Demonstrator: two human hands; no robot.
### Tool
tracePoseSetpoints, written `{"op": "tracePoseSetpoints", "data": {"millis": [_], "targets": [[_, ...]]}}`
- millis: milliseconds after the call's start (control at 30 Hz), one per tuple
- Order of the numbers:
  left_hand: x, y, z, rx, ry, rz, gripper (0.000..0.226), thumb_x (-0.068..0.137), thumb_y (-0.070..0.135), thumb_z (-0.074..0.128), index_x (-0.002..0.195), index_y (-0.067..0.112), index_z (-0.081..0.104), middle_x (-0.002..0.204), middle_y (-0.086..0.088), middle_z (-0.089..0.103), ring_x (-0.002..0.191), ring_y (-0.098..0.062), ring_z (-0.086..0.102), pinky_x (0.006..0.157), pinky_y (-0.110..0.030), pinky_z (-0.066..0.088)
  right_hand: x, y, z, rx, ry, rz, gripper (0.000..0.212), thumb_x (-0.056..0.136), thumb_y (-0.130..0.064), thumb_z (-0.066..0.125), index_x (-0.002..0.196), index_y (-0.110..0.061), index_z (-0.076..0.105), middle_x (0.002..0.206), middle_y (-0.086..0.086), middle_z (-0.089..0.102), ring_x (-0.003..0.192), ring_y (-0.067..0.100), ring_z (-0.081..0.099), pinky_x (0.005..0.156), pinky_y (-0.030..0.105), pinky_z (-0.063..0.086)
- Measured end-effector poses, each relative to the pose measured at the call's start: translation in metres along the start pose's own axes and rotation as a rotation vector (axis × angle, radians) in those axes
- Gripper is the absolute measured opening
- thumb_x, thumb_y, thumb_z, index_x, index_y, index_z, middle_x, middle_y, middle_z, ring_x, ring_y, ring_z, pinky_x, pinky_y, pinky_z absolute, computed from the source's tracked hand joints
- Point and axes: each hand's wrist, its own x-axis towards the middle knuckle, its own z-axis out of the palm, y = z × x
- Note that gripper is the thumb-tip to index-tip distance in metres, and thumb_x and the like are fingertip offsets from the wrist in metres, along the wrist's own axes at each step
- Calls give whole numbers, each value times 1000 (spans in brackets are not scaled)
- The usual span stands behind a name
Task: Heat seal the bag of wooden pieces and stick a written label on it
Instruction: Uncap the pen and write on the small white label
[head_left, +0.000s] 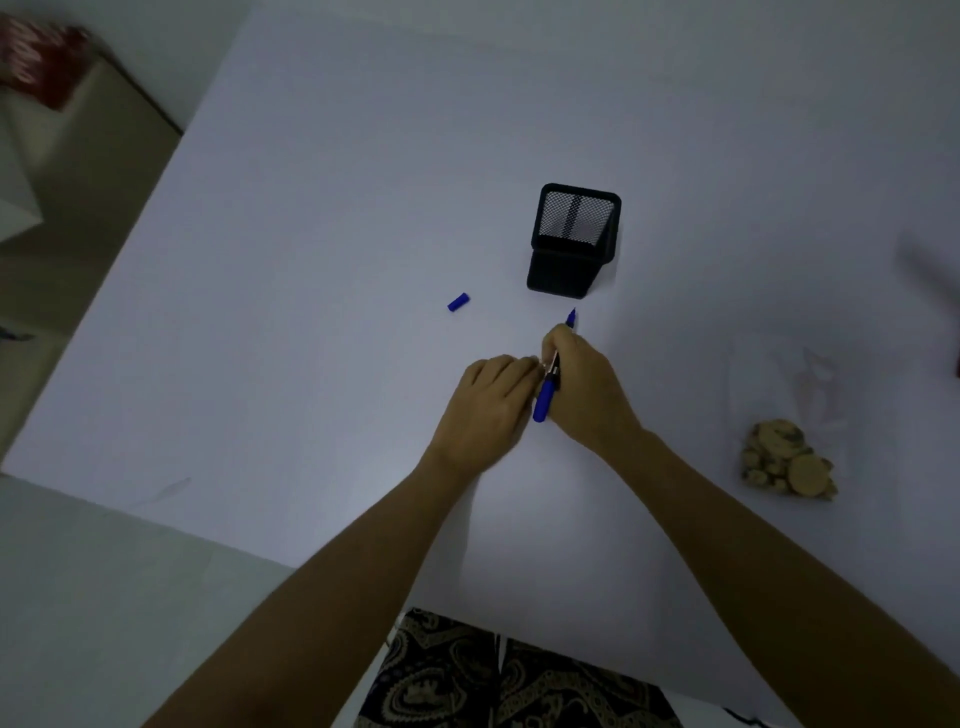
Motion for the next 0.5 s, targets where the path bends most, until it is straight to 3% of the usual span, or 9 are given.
{"op": "tracePoseSetpoints", "data": {"millis": [133,200,267,300,400,500], "targets": [[-4,0,5,6,51,-10,32,88,12,56,118,5,63,117,-12,66,105,-26,61,94,-37,45,1,-2,-11,70,245,-17,26,92,-16,58,71,-13,43,55,5,46,47,13,43,50,15,39],[-3,0,6,12,47,-20,32,89,12,55,119,5,63,119,-11,66,107,-26,61,94,-37,46,5,-6,-13,268,328,57,25,96,-33,46,84,-12,49,62,14,54,52,19,52,52,24,47],[-2,0,7,17,41,-25,33,89,12,56,120,6,63,120,-10,66,107,-26,60,93,-37,46,12,-6,-11,369,344,115,24,97,-34,42,107,-13,50,76,17,61,62,20,59,59,27,52],[-2,0,6,9,38,-32,34,88,12,56,121,6,63,120,-10,66,107,-25,60,93,-37,46,15,-6,-10,342,355,101,24,97,-30,45,109,-11,53,79,17,62,64,20,60,61,26,52],[-2,1,3,-35,32,-63,36,86,13,54,120,7,63,120,-8,65,109,-24,58,95,-35,43,20,1,1,214,379,61,21,91,-19,60,77,-3,60,67,10,61,59,9,53,58,17,44],[-2,1,1,-53,15,-80,37,85,15,54,119,8,64,120,-7,65,110,-23,58,95,-34,42,20,7,13,165,378,88,39,89,-18,66,57,-4,49,53,4,52,48,3,45,53,7,35]]}}
